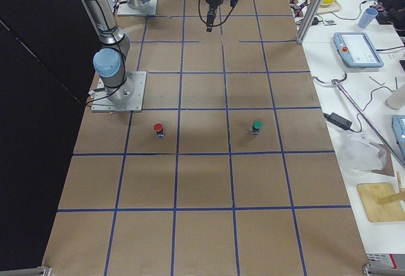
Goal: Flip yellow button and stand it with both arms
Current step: 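Lift the yellow button and carry it toward the table center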
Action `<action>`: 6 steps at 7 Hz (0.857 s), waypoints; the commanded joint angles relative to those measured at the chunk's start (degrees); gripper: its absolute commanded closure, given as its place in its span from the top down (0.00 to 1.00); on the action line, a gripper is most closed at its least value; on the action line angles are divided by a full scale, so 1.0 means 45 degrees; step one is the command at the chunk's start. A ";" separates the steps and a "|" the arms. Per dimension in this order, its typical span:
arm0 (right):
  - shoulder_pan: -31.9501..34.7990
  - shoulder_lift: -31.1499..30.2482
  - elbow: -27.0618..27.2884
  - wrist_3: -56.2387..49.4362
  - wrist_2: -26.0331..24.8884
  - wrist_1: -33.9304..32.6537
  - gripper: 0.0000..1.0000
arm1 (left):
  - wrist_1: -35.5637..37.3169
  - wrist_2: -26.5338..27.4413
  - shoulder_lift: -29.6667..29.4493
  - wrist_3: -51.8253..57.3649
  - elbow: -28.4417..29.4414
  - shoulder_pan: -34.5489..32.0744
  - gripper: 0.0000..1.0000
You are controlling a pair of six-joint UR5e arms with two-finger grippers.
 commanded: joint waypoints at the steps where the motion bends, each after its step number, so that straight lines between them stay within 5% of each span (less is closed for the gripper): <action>1: -0.0271 0.0219 -0.0168 0.2233 0.1675 -0.0008 1.00 | -0.1674 -0.2639 0.0413 -0.2292 0.0697 -0.2094 0.02; 4: -0.1186 0.0512 -0.0168 0.6198 0.7038 0.0088 1.00 | -0.1891 -0.6331 0.0589 -0.4794 0.0698 -0.3723 0.02; 6: -0.1678 0.0513 0.0065 0.8115 0.9527 0.0206 1.00 | -0.1930 -0.9159 0.0803 -0.6493 0.0639 -0.4346 0.02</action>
